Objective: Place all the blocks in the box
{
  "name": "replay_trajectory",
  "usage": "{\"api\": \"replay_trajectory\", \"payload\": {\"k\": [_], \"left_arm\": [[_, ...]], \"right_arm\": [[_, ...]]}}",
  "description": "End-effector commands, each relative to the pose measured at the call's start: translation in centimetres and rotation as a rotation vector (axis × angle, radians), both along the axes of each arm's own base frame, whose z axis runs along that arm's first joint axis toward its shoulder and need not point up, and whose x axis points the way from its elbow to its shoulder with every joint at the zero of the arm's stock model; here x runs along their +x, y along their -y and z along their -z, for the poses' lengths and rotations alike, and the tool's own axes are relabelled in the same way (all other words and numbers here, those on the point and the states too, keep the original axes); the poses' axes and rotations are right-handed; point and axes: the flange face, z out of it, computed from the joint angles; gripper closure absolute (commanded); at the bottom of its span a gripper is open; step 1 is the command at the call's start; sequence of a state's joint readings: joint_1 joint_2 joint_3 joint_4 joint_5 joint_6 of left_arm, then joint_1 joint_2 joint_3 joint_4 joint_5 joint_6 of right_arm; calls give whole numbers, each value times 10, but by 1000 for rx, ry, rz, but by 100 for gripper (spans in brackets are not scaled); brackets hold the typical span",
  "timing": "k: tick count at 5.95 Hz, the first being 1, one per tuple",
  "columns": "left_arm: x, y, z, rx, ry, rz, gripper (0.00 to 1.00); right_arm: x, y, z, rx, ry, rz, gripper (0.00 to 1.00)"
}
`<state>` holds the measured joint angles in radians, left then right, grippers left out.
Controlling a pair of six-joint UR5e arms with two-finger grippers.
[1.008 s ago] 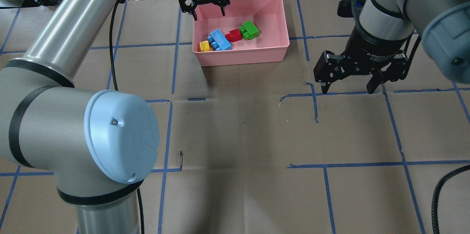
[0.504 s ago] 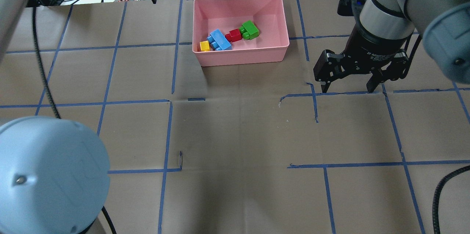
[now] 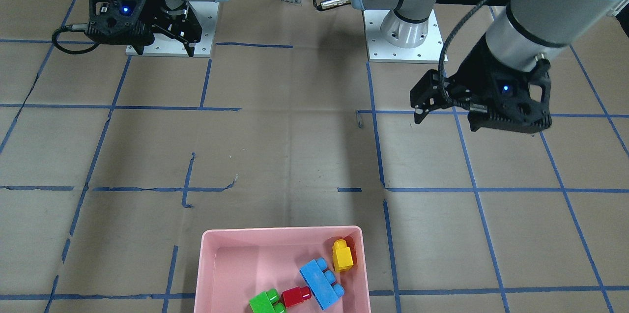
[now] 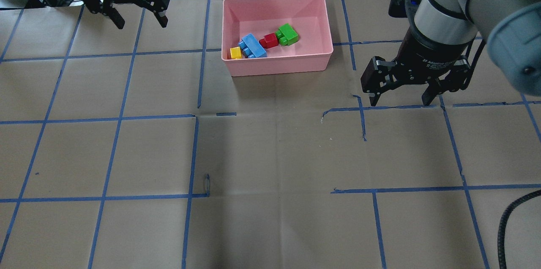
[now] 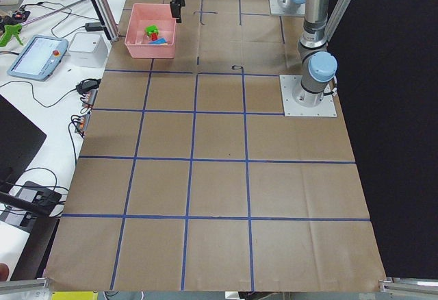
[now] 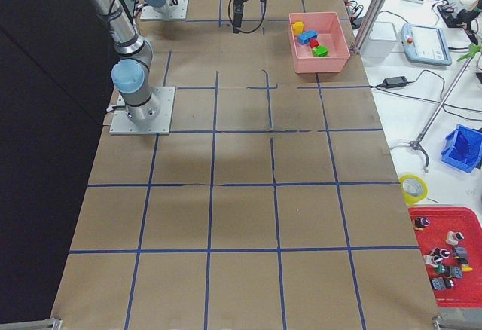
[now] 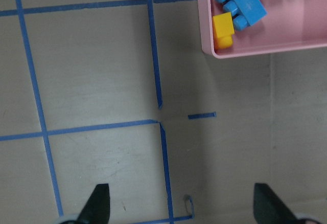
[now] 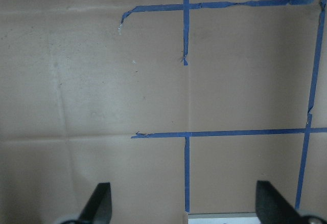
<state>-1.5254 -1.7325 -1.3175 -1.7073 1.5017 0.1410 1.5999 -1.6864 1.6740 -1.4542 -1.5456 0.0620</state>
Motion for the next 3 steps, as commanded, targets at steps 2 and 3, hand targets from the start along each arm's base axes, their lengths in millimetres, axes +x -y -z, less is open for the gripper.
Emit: {"api": "replay_trajectory", "payload": {"k": [2,3], "left_arm": [[-6,-58,26,-30,6,3,0],[-13,-60,29,-24,25,22,0]], "right_arm": [[0,0,-1,-1,0,4,0],[0,-1,-1,-1,0,4,0]]}}
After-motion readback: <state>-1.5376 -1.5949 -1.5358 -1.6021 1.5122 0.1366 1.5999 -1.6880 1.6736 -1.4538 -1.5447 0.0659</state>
